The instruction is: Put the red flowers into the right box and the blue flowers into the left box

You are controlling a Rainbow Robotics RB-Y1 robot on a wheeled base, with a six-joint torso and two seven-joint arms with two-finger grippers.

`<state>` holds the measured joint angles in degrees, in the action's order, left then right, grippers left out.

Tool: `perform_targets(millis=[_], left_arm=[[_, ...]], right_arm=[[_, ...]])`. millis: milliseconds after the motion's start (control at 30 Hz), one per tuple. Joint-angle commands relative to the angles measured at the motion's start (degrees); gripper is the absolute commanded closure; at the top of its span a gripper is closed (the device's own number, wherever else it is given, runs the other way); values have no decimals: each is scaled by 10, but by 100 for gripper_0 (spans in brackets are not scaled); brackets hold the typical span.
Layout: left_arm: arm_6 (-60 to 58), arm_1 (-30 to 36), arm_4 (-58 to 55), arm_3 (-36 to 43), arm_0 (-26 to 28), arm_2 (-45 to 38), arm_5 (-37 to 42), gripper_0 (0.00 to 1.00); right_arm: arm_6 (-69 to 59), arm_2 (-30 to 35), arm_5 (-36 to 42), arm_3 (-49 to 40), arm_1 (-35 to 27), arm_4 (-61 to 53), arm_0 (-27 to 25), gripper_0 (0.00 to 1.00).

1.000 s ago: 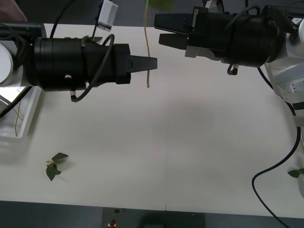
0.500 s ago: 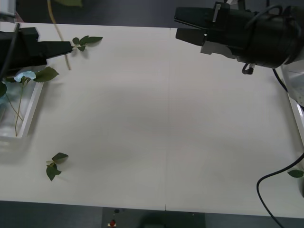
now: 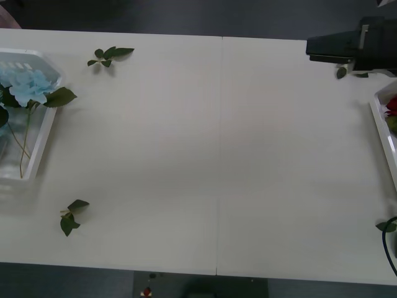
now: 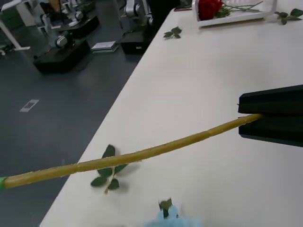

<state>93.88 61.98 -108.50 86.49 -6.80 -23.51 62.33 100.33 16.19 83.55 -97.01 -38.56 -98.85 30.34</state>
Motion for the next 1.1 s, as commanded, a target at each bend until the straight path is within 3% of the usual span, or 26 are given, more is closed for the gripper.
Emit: perform_targets(millis=[33, 367, 633, 800, 933, 1100], left_arm=[[62, 17, 24, -47, -1, -6, 0, 100], [98, 17, 78, -119, -1, 37, -13, 100], [102, 17, 86, -131, 13, 55, -26, 98], [104, 17, 82, -131, 28, 58, -37, 76], [111, 17, 67, -131, 32, 58, -49, 34], [119, 17, 18, -130, 32, 55, -48, 3]], right_arm=[[103, 42, 49, -18, -23, 32, 4, 0], [261, 81, 79, -18, -68, 36, -29, 0], [384, 87, 92, -17, -101, 20, -56, 0], [452, 103, 138, 31, -105, -4, -55, 0], [513, 95, 167, 89, -126, -39, -55, 0], [547, 91, 190, 115, -162, -46, -55, 0]])
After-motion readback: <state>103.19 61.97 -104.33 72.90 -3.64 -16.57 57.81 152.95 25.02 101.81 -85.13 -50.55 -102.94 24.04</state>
